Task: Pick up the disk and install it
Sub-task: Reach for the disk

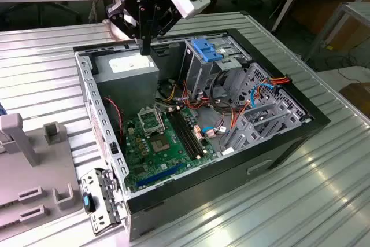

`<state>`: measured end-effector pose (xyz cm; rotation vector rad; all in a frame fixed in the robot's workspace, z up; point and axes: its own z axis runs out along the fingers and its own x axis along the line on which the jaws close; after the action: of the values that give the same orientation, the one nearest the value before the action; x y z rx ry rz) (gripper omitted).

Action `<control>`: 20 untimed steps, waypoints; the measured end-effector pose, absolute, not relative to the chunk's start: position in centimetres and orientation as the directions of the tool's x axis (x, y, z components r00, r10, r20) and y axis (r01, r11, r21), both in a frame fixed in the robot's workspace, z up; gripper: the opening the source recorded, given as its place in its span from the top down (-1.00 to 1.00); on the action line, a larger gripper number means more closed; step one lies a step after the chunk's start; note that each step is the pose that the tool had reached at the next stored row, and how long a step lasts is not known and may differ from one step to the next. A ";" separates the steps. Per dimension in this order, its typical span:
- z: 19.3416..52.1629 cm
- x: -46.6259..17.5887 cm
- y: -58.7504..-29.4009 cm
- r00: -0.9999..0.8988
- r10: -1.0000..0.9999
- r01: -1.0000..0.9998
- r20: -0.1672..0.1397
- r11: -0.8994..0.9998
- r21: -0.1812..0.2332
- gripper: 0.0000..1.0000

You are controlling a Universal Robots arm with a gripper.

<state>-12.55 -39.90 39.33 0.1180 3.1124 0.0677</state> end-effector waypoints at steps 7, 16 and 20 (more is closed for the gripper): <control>39.3 -13.0 -39.9 -0.997 0.076 0.075 -0.024 0.996 0.044 0.79; 39.3 -18.4 -38.7 -0.997 0.076 0.075 -0.024 0.996 0.044 0.79; 39.2 -20.7 -38.4 -0.997 0.076 0.075 -0.024 0.996 0.044 0.79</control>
<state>-20.70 -38.38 39.25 0.1179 3.1126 0.0675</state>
